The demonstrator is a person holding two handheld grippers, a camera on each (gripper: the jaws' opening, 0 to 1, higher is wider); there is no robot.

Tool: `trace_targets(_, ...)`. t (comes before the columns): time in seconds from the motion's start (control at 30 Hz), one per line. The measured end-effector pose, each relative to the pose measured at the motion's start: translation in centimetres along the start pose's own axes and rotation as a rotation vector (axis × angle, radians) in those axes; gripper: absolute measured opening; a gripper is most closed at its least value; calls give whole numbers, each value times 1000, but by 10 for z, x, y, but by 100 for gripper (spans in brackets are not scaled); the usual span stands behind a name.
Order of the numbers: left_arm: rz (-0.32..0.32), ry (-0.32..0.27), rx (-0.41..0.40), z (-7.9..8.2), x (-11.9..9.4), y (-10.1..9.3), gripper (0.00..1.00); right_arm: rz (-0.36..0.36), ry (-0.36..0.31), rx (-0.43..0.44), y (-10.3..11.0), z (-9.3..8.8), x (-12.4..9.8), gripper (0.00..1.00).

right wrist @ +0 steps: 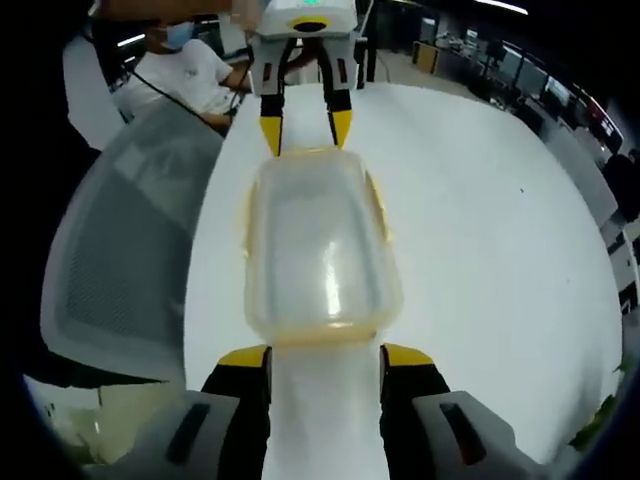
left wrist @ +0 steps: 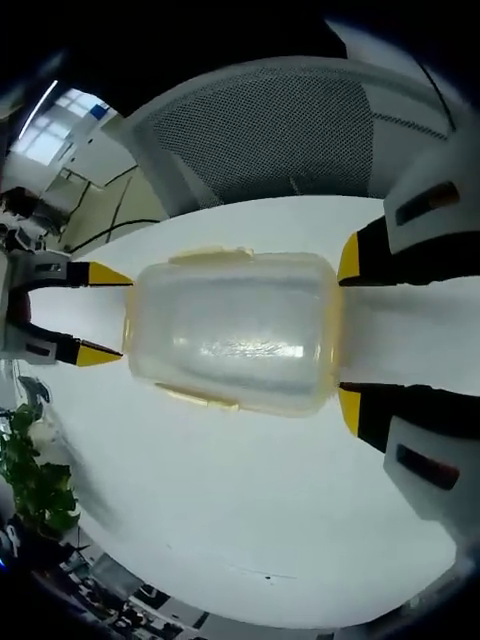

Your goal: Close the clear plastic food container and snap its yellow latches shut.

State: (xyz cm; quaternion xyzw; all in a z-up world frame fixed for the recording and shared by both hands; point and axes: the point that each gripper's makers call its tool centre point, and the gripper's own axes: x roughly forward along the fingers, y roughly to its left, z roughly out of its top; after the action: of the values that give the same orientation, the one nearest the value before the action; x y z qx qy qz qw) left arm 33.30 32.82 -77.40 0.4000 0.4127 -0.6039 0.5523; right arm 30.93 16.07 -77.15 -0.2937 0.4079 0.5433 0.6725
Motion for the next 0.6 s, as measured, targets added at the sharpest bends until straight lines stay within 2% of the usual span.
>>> trace_targets(0.07,-5,4,-23,-1,-1,-2,36,-13,-17,25,-2,2,-2,41)
trace_targets(0.2,22,-22,-112,1,-5,0,33,-13,-78,137,-4,8,-6,41)
trace_targets(0.27,30,-27,-179,-1,-6,-1,32,-22,-94,164,-7,9,-8,43)
trace_targets(0.33,39,-55,-227,1,-5,0,32,-31,-108,220,-8,8,-8,43)
trace_targets(0.53,15,-85,-357,-2,-4,-3,33,-47,-156,373,-12,10,-11,42)
trace_targets(0.6,9,-108,-395,-2,-5,0,34,-52,-156,386,-12,11,-11,42)
